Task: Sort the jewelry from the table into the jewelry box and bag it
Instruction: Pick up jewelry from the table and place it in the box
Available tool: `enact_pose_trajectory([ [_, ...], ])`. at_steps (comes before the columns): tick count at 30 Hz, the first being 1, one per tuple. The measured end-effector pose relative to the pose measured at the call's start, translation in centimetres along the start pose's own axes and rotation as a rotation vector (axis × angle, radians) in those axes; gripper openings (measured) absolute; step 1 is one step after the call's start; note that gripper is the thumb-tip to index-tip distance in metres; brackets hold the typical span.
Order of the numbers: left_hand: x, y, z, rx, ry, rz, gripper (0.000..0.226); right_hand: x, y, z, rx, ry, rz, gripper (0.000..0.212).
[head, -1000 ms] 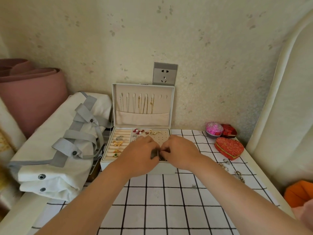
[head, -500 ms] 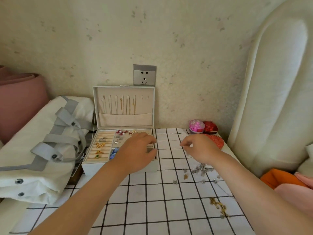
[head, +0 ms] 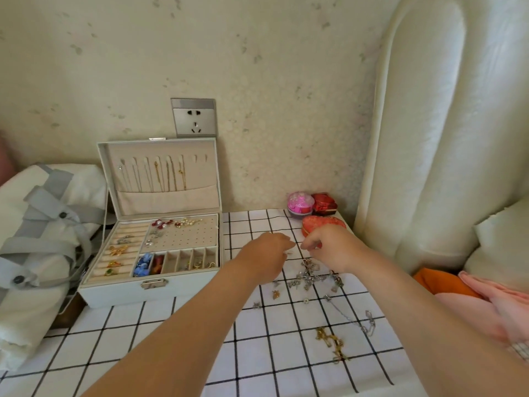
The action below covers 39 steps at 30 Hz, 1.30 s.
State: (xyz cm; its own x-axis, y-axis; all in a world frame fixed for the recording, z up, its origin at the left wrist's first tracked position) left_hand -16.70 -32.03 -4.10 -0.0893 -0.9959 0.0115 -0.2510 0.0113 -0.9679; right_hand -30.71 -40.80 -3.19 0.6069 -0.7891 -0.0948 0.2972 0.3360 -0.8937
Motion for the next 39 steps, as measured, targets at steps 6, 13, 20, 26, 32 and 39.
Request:
enact_pose_trajectory([
  [6, 0.6, 2.1, 0.6, 0.075, 0.007, 0.032, 0.041, -0.3, 0.2, -1.4, 0.008, 0.011, 0.097, 0.037],
  [13, 0.3, 1.8, 0.4, 0.012, -0.028, -0.109, 0.029, -0.5, 0.8, -0.9, -0.035, -0.015, 0.120, 0.034],
  [20, -0.9, 1.0, 0.2, -0.057, -0.072, -0.184, 0.023, -0.8, 1.0, 0.4, -0.092, -0.055, 0.047, 0.011],
  [26, -1.5, -0.9, 0.1, -0.114, -0.076, -0.247, 0.026, -0.9, -0.1, 1.4, 0.281, -0.034, 0.011, 0.007],
  [32, -3.2, -3.8, 1.2, -0.223, -0.124, -0.359, 0.023, -1.3, -1.1, 4.4, 0.551, -0.030, -0.015, 0.012],
  [39, -8.1, -7.3, 4.8, -0.277, -0.202, -0.429, 0.009, -1.7, -1.0, 9.7, 0.701, -0.051, 0.036, 0.012],
])
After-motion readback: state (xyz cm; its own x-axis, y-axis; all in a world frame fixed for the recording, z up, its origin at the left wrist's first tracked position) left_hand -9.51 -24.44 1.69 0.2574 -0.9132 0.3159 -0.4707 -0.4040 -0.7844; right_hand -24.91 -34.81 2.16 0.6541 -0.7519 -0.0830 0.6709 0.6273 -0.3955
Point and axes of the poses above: each hand's wrist, its own x-axis towards the middle knuckle, its own y-axis out of the palm, z = x × y, the point moved 4 cm from there along x, towards the middle knuckle, and after that the axes turned 5 degrees about y, right-handed, at the moved point
